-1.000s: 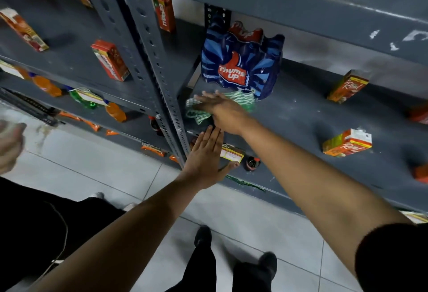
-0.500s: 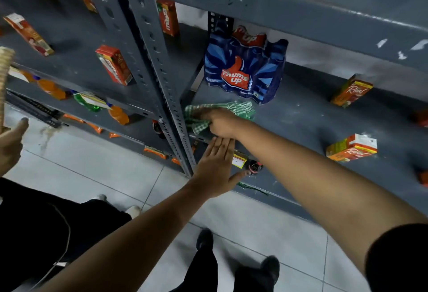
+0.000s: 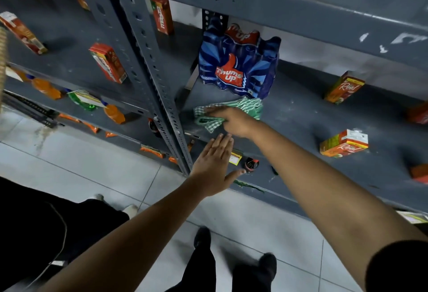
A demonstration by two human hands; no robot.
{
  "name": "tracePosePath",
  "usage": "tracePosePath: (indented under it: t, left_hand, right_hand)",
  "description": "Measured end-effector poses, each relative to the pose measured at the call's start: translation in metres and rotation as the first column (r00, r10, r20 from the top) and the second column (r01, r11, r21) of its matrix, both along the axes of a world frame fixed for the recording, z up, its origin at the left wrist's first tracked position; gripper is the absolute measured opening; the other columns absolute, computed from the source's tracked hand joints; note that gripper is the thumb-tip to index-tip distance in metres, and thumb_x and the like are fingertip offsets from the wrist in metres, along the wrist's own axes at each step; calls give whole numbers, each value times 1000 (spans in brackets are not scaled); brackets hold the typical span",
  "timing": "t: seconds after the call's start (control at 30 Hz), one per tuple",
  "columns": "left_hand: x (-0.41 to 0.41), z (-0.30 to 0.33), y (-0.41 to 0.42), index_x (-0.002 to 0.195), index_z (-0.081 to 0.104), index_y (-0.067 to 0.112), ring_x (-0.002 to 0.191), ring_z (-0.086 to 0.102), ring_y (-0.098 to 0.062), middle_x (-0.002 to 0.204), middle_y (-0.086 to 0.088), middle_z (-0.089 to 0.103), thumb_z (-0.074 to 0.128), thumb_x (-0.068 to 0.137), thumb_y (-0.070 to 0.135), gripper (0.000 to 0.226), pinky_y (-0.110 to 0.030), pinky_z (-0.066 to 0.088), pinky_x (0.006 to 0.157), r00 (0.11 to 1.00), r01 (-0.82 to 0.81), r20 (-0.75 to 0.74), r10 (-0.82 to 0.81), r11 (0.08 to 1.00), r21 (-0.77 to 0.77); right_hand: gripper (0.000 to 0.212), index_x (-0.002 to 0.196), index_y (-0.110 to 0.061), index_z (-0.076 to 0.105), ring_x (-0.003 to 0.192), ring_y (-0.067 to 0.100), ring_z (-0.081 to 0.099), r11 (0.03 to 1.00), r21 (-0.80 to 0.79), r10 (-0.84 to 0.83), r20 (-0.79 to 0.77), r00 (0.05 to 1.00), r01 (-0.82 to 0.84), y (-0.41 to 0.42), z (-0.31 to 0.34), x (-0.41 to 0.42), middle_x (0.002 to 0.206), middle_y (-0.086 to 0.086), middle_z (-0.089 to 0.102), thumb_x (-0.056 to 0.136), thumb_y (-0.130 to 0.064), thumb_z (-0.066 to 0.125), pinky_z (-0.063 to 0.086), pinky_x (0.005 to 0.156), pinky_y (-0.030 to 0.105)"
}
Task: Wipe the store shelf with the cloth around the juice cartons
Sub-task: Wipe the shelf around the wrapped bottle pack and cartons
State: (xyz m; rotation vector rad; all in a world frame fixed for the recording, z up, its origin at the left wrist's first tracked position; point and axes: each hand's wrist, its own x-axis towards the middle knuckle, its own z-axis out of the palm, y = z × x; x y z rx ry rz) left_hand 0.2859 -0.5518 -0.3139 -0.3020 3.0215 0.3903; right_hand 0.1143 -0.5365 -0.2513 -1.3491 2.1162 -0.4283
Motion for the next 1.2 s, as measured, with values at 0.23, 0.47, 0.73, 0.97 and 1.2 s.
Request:
tracePosePath:
  t: [0.23,0.47,0.73,0.97,1.2]
  left_hand:
    - [20,2,-15,157,0,7,152,-12,-22,166,-8,-4,21,97,69,88,-42,3,124,997,73,9,-72,997,-13]
    - [43,3,-9,157,3,8,152,-10,-24,165,-10,-4,17,98,66,84,-39,-1,124,982,-172,-68,178,981,85]
    - [66,13,-58,156,-1,5,152,-14,-17,165,-10,-8,11,98,64,84,-37,0,124,967,-225,-107,233,971,78]
    - [57,19,-58,156,-1,6,151,-15,-20,164,-9,-9,-3,91,74,94,-33,-6,123,978,-178,-91,186,980,84]
    - [29,3,-34,157,4,5,153,-7,-26,166,-10,-2,3,94,72,92,-40,-2,124,996,-87,-32,87,996,1]
  right_hand:
    - [75,133,-30,53,140,16,34,999,11,33,10,999,-33,22,-8,-11,150,-7,41,74,16,42,29,115,27]
    - [73,144,-26,38,148,20,13,997,-66,-48,-73,996,44,8,-11,7,159,-1,21,80,10,41,2,120,28]
    - [77,147,-30,30,148,18,9,982,-5,185,-116,976,-187,33,1,55,160,-3,17,81,9,40,1,119,31]
    - [74,141,-32,41,136,23,40,993,-85,-82,-2,997,81,65,32,51,151,1,39,79,9,40,34,111,30]
    - [73,144,-25,38,147,20,19,992,-6,-123,-127,984,123,97,-2,22,157,-2,24,79,8,49,15,121,37]
